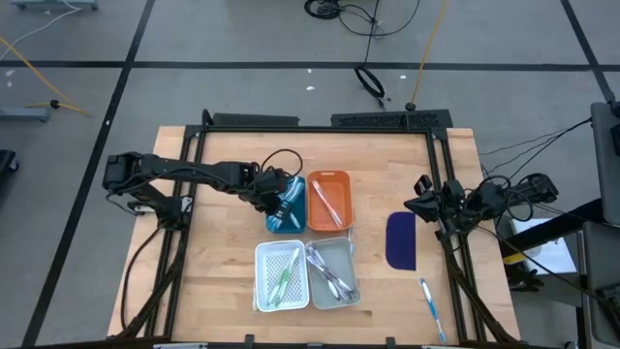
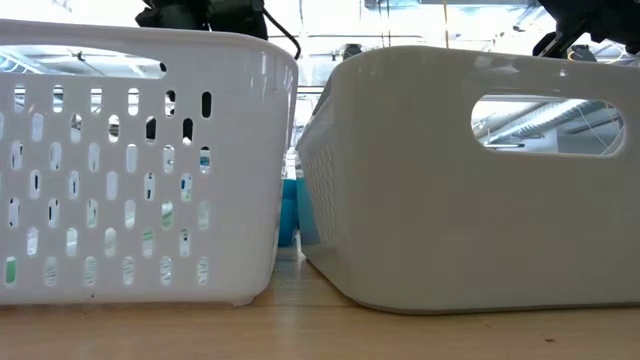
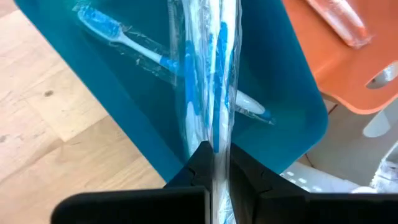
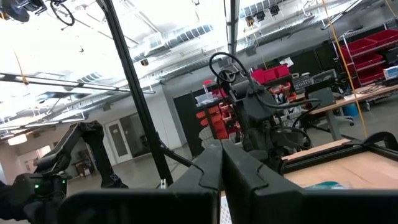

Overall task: Pick & Place Toothbrushes
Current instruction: Put the blue toothbrush into the blue bin, then put the orange toothbrush into the orange bin

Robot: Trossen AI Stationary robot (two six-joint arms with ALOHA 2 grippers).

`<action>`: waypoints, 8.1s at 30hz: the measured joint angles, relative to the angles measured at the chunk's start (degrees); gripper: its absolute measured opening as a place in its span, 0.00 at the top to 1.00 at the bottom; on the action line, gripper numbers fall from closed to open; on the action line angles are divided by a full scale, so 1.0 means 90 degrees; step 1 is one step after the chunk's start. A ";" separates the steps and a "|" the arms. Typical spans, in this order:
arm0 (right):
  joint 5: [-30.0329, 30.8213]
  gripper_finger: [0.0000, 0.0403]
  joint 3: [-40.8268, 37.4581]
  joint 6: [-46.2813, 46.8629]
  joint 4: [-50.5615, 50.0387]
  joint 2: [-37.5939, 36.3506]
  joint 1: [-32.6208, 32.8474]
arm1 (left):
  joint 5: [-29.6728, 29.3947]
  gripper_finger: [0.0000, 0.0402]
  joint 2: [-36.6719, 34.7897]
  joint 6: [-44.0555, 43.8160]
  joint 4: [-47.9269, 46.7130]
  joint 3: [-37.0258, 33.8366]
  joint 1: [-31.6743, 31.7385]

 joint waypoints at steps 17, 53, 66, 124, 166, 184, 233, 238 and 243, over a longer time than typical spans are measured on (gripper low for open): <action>-0.0002 1.00 0.0000 0.0004 0.0001 0.0000 -0.0002 | 0.0489 0.96 0.0000 -0.0316 0.0004 0.0000 0.0227; -0.0002 1.00 0.0000 0.0165 -0.0002 0.0000 -0.0002 | 0.0504 0.92 0.0396 0.0515 0.0050 -0.0005 0.0292; 0.0000 1.00 0.0000 0.0165 -0.0002 0.0000 0.0000 | 0.0600 0.92 0.0398 0.0714 0.0086 -0.0005 0.0403; -0.0002 1.00 0.0000 0.0167 0.0001 0.0000 -0.0002 | 0.1118 0.53 0.0344 0.0908 0.0054 -0.0010 0.0383; 0.0022 1.00 0.0001 0.0168 0.0003 -0.0002 -0.0002 | 0.0891 0.58 -0.1344 0.0172 -0.0236 -0.0007 0.0207; -0.0002 1.00 0.0000 0.0227 0.0001 -0.0002 0.0000 | 0.0261 0.76 -0.2035 -0.1945 -0.0862 -0.0005 -0.1764; 0.0698 1.00 0.0000 0.0333 0.0013 0.0000 -0.0002 | -0.2446 0.98 0.0321 -0.5397 -0.0251 -0.0034 -0.6295; 0.0698 1.00 0.0000 0.0333 0.0033 0.0000 -0.0002 | -0.2327 0.99 0.0698 -0.6083 -0.0235 -0.0034 -0.6295; 0.0698 1.00 0.0000 0.0333 0.0057 0.0000 -0.0002 | -0.2388 0.94 0.0935 -0.6469 0.0108 -0.0036 -0.6295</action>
